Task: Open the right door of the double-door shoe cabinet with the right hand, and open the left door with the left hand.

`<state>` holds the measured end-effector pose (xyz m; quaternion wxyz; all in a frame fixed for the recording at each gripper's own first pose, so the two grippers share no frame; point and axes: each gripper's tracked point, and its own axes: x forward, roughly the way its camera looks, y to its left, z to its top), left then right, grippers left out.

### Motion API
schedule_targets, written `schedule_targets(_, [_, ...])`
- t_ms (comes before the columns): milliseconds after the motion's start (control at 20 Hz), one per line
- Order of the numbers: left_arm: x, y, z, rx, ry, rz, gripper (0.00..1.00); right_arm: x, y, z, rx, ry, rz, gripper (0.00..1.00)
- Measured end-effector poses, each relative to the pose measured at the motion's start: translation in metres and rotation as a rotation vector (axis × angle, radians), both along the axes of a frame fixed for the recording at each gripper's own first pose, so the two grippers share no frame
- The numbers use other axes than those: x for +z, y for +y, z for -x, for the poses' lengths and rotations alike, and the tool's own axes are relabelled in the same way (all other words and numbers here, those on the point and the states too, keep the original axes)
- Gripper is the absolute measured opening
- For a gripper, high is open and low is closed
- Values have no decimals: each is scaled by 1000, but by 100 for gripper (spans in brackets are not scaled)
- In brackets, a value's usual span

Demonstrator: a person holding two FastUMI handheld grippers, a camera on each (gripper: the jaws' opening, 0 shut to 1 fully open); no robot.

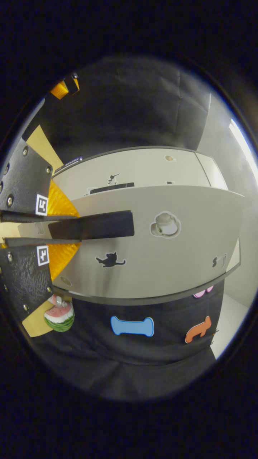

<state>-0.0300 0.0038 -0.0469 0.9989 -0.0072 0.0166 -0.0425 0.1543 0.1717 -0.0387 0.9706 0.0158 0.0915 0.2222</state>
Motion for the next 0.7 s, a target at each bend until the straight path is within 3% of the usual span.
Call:
schedule_targets(250, [-3,-27,3,-50,13,6,99,2,-27,6,-28,1,-4,15])
schedule_targets(300, [-1,-32,4,-59,10,3,99,3,-31,8,-31,-2,-2,8])
schedule_targets(700, [-1,-64,8,-123,-9,-7,99,7,-63,9,-50,-19,-2,7])
